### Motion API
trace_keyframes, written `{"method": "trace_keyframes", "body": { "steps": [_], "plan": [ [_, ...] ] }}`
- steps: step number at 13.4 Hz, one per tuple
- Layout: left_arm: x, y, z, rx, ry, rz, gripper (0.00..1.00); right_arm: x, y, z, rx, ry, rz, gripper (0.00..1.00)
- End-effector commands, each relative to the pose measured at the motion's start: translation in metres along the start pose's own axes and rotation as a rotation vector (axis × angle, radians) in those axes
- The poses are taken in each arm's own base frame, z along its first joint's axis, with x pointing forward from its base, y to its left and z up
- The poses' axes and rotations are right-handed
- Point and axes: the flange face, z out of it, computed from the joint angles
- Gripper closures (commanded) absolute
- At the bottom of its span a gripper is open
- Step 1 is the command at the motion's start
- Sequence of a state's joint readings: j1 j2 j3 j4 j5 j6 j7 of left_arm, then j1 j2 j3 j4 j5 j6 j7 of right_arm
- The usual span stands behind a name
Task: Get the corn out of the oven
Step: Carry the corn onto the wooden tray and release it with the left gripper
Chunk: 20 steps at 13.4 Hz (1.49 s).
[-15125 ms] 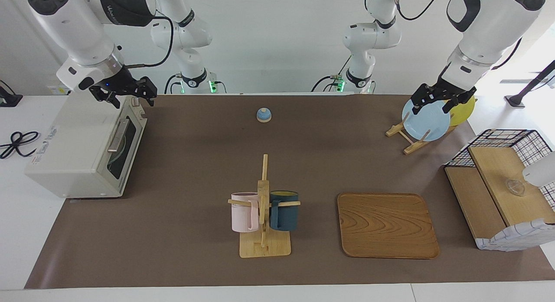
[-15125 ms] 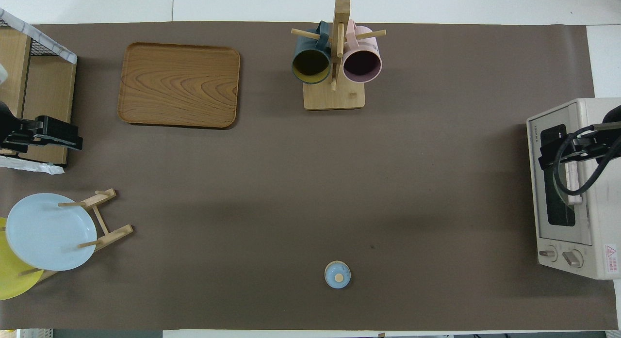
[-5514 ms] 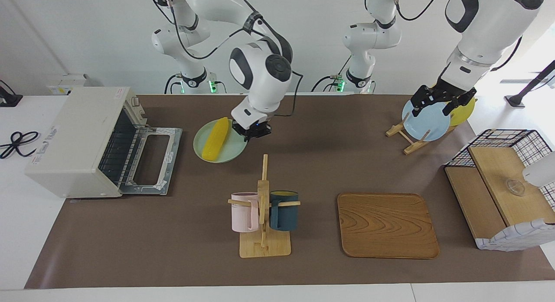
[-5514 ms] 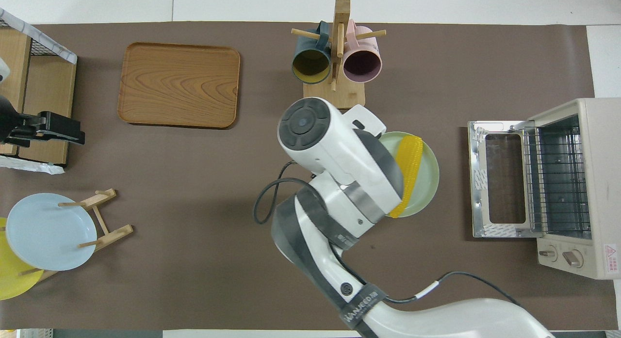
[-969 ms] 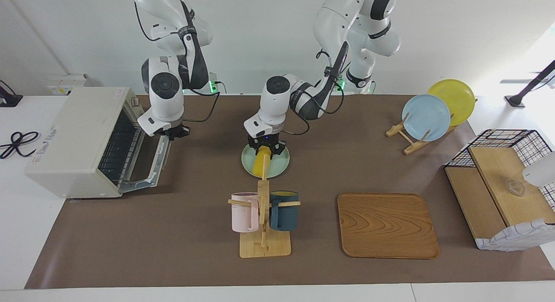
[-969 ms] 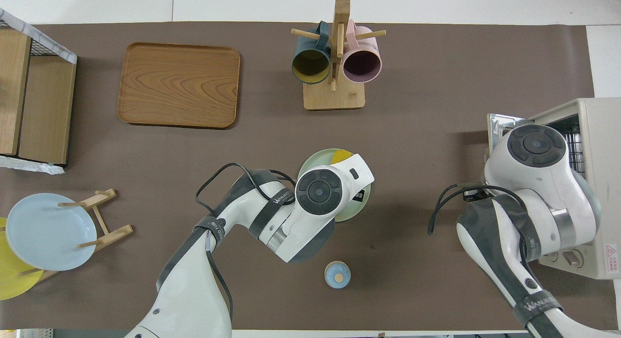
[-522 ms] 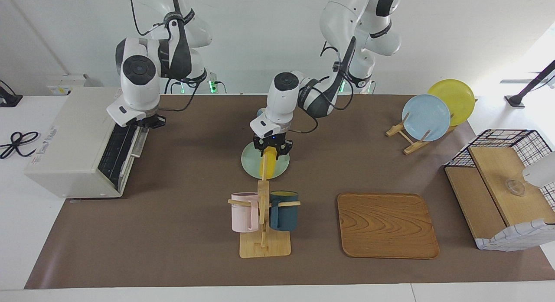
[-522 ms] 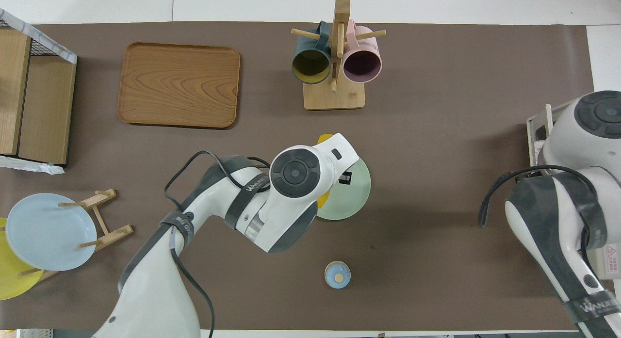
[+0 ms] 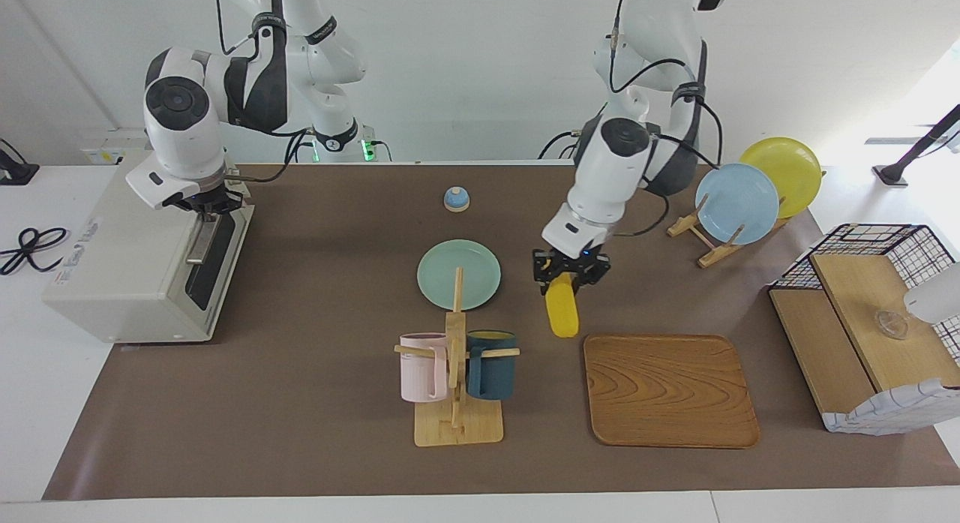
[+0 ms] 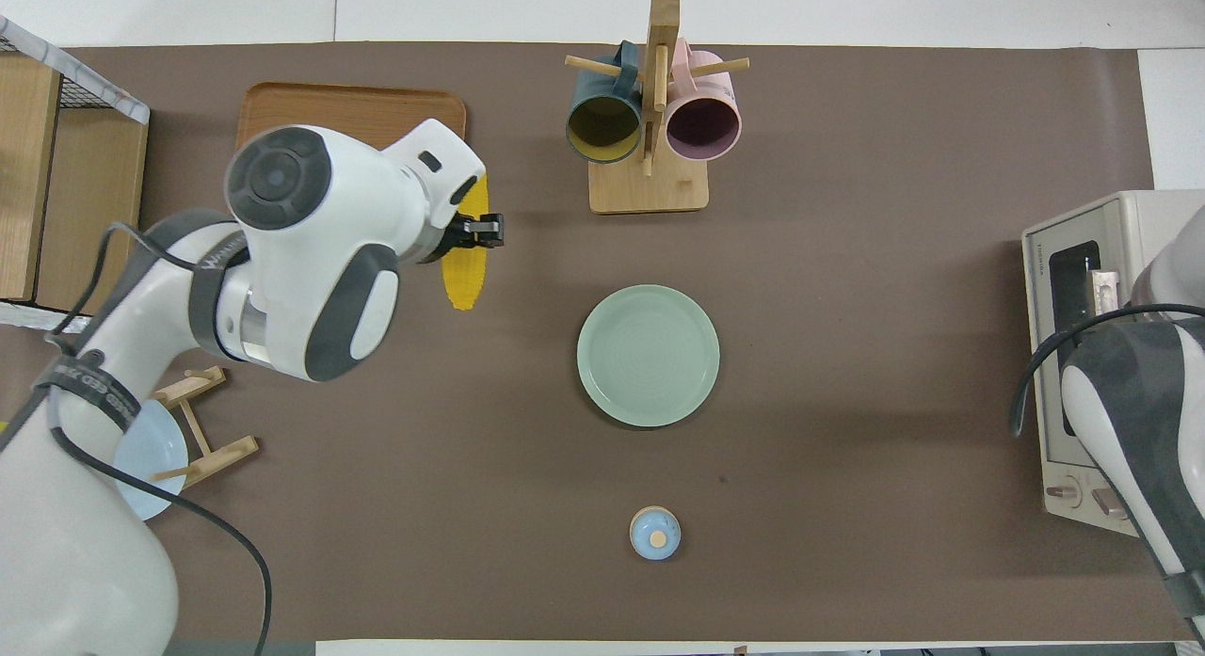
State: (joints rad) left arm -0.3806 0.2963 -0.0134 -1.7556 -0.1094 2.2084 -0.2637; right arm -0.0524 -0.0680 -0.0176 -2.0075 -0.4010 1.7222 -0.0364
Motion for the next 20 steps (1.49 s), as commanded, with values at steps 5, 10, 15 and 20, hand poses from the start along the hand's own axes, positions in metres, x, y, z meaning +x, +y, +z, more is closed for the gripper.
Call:
{"method": "trace_keyframes", "body": {
  "steps": [5,10,15,20],
  "plan": [
    [0.111,-0.134,0.059,0.009,0.020,-0.070,1.00,-0.006,0.006,-0.090,0.215,0.054,0.015,0.83],
    [0.107,-0.147,0.090,0.017,0.078,-0.054,1.00,-0.013,-0.011,-0.098,0.422,0.034,0.009,0.00],
    [0.091,-0.154,0.105,0.027,0.095,0.011,0.84,-0.015,-0.012,-0.105,0.408,0.030,-0.001,0.00],
    [0.101,-0.150,0.055,0.020,0.042,0.009,0.00,-0.007,-0.018,-0.118,0.409,0.039,-0.014,0.00]
  ]
}}
